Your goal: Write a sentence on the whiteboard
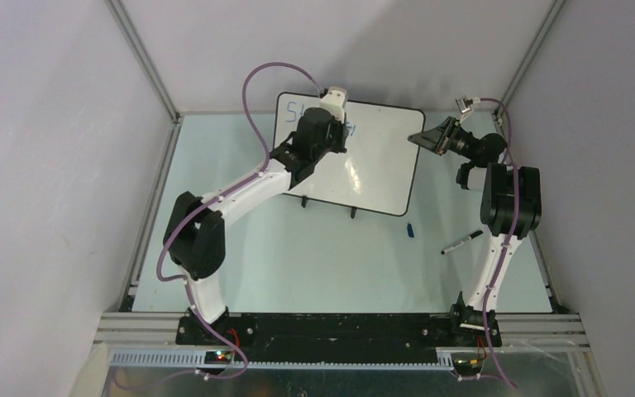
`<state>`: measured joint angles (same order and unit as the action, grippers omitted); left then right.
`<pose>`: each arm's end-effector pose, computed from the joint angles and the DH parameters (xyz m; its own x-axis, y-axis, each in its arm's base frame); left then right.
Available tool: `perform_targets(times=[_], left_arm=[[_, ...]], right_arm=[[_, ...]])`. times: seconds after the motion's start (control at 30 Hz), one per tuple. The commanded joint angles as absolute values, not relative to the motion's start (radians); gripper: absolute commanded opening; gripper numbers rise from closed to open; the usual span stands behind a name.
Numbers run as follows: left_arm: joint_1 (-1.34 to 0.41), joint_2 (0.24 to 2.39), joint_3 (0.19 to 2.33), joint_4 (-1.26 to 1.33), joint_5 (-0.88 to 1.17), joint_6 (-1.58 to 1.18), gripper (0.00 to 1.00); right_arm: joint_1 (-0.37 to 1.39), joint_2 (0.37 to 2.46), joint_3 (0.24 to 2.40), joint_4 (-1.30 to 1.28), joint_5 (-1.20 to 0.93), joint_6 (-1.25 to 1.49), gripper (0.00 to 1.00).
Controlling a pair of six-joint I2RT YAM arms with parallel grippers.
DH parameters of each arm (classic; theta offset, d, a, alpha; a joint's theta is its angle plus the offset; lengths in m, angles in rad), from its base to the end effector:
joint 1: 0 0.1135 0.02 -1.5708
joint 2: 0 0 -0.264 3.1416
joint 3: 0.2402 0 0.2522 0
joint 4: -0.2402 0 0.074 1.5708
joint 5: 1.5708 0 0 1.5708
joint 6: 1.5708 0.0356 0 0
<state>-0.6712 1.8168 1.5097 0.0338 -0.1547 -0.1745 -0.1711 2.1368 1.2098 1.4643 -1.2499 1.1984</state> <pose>0.3488 -0.2700 0.3232 -0.2947 0.0150 -0.9555 0.4541 0.8820 -0.1262 0.4293 -0.0399 0.2200 -0.5147 0.3871 -0.7650 -0.7425 0.2448 0.6235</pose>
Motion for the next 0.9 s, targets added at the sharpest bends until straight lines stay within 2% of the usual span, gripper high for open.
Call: perform_targets(times=[0.0, 0.87], left_arm=[[-0.674, 1.828, 1.559, 0.037, -0.161, -0.156, 0.00], [-0.674, 1.860, 1.602, 0.019, -0.138, -0.165, 0.00]], right_arm=[[-0.177, 2.063, 1.220, 1.508, -1.252, 1.242, 0.00], [-0.178, 2.063, 1.220, 1.507, -1.253, 1.243, 0.00]])
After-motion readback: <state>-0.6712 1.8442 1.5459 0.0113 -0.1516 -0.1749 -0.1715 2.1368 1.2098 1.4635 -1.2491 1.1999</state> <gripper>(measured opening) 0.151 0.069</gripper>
